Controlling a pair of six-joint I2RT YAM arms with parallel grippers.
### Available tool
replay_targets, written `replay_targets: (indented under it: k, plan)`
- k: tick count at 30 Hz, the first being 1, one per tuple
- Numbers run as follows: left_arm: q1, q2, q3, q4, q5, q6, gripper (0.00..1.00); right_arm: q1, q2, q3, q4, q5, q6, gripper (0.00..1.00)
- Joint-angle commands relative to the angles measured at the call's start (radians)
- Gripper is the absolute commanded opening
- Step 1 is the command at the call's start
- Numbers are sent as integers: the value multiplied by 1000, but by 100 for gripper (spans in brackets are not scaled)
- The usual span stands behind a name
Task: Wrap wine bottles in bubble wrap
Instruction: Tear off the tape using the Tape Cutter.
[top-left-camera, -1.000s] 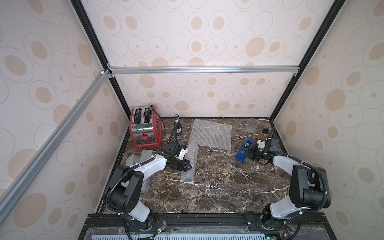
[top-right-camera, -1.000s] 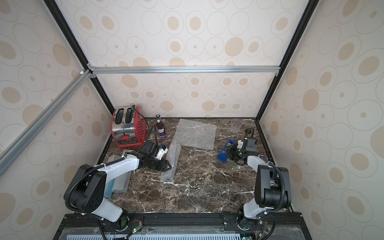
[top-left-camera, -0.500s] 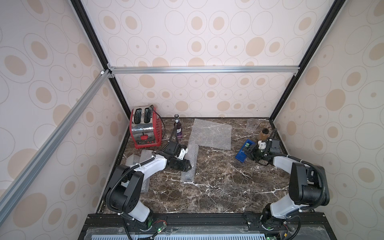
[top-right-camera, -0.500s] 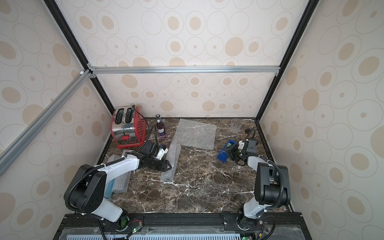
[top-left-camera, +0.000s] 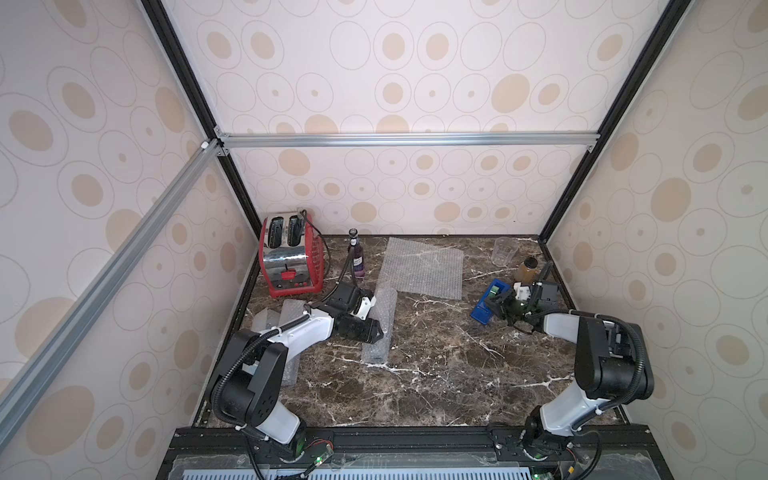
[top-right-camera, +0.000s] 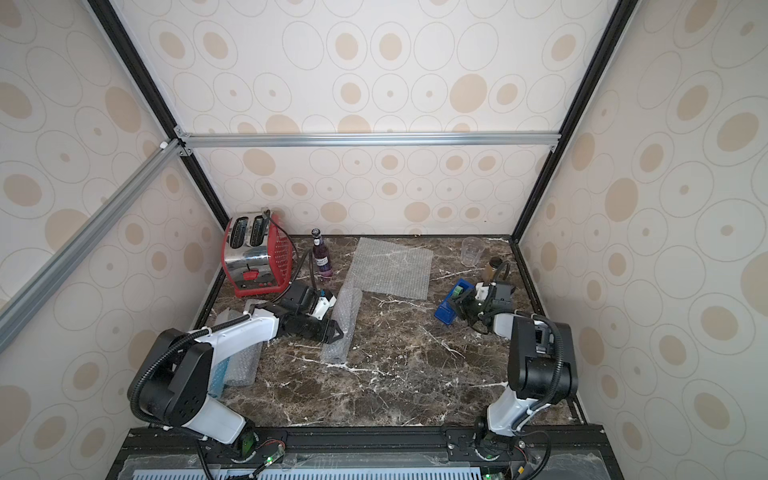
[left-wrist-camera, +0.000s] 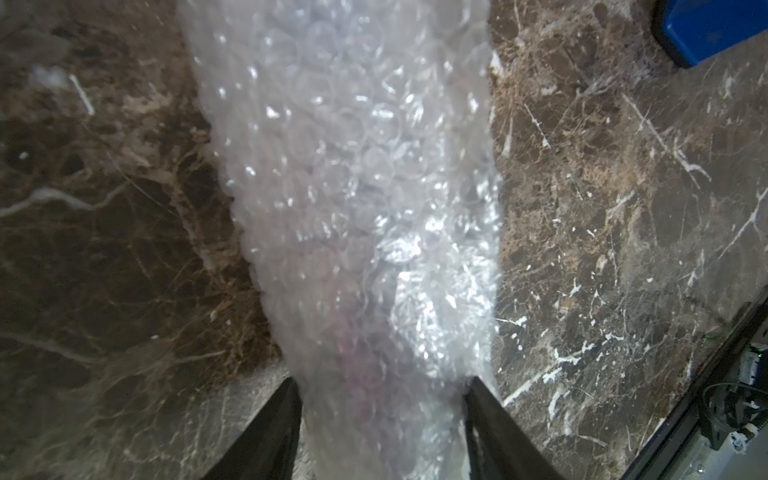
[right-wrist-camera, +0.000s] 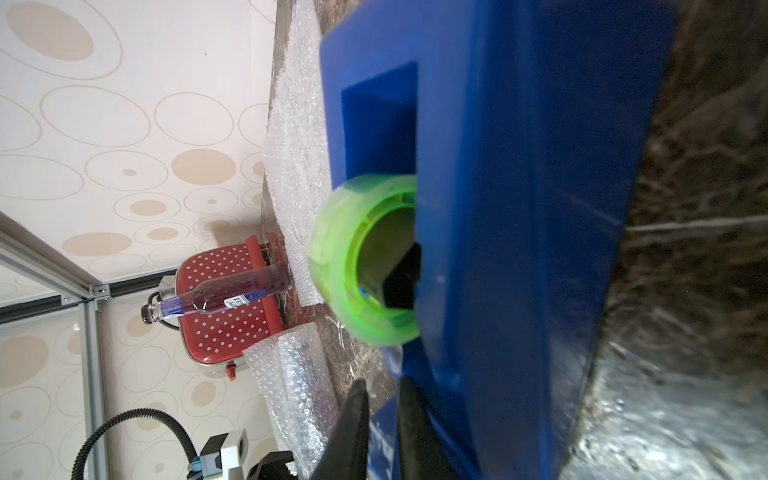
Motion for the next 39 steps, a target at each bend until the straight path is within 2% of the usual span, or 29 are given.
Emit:
replay_targets:
  k: [1, 3, 5, 6, 24, 39]
  plan:
    - [0, 13, -10, -50, -65, 31, 60, -2, 13, -19, 15, 2, 17, 13]
    - [0, 14, -10, -49, -65, 31, 60, -2, 13, -19, 15, 0, 18, 11]
    - [-1, 15, -10, -50, -65, 31, 60, -2, 13, -19, 21, -4, 27, 1]
    - [-1, 15, -10, -50, -65, 31, 60, -2, 11, -18, 30, -6, 39, 0]
    - [0, 2, -14, -52, -71, 38, 60, -7, 20, 99, 171, -28, 267, 0]
    - [-1, 2, -15, -50, -71, 38, 60, -10, 12, 191, 117, -27, 282, 0]
